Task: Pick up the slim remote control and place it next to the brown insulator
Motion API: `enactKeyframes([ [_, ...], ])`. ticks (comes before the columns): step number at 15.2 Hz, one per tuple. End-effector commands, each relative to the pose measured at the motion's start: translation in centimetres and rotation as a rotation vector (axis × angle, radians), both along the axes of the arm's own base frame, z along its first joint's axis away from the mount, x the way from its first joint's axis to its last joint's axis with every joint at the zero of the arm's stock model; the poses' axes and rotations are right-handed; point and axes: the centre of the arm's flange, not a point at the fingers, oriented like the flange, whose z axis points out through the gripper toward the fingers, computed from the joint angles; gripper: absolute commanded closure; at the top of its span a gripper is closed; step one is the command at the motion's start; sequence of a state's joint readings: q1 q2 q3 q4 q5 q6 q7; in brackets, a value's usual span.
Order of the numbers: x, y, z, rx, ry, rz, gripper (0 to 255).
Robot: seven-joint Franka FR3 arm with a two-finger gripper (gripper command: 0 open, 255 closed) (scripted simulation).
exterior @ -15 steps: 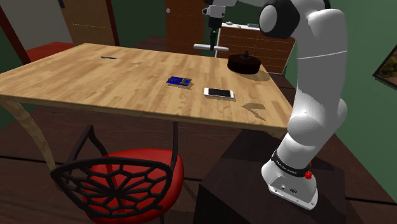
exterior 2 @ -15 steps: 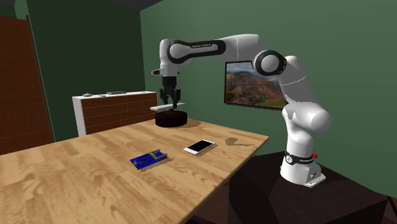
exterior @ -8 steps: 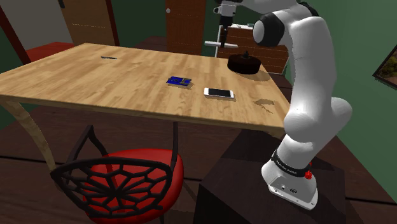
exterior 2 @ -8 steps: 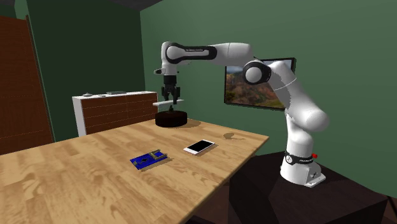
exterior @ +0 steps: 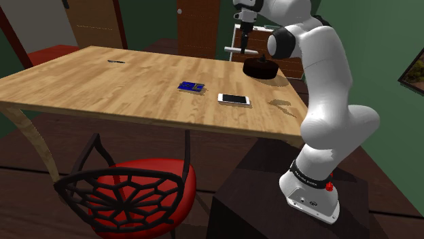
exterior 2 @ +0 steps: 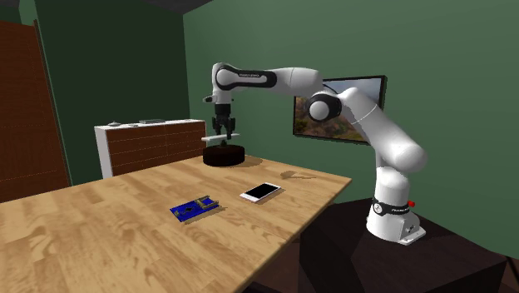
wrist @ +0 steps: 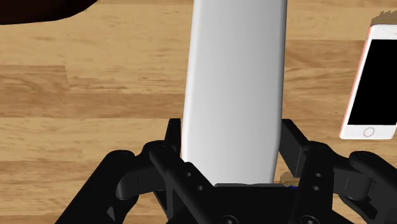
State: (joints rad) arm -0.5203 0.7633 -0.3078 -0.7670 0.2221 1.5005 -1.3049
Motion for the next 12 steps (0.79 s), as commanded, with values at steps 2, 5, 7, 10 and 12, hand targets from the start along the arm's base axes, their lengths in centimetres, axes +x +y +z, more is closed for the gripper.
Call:
enactKeyframes([
  [2,0.0,0.0,-1.6,-0.001,-0.001,0.000,255],
  [5,0.0,0.0,-3.2,-0.001,-0.001,0.000,255],
  [7,0.0,0.0,-4.2,-0.001,-0.001,0.000,255],
  [10,0.0,0.0,-5.8,-0.001,-0.001,0.000,255],
  [12,0.0,0.0,-6.9,-0.001,-0.001,0.000,255],
])
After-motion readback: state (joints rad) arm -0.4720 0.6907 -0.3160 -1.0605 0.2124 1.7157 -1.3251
